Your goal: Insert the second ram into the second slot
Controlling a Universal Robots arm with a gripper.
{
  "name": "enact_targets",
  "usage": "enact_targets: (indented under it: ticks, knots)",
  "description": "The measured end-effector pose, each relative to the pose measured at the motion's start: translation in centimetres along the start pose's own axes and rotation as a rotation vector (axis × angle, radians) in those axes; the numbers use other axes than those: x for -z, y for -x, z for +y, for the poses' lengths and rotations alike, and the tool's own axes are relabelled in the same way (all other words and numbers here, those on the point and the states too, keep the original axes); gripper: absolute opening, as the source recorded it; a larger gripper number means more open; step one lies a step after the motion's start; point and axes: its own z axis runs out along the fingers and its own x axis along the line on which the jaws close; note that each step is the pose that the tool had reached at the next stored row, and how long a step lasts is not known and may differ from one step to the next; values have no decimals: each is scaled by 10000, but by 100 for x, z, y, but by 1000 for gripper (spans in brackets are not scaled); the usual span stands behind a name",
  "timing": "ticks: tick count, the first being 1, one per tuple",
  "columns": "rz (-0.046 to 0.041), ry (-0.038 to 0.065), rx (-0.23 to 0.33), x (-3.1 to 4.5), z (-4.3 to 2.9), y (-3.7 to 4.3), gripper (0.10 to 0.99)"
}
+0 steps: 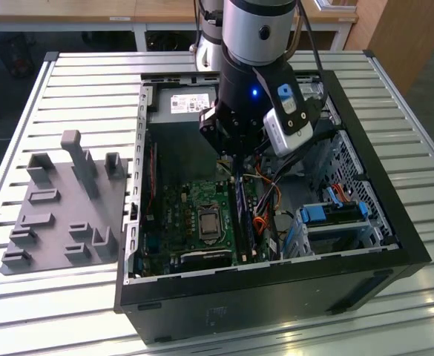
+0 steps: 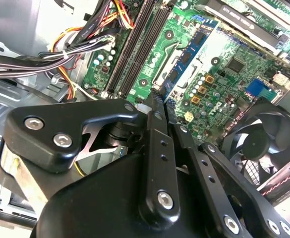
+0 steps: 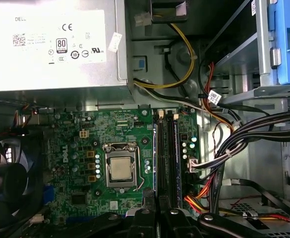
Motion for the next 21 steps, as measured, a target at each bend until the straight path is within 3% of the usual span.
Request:
enact_targets:
  ticks: [21]
  knots:
    - [1, 1, 0, -71, -2, -1, 137]
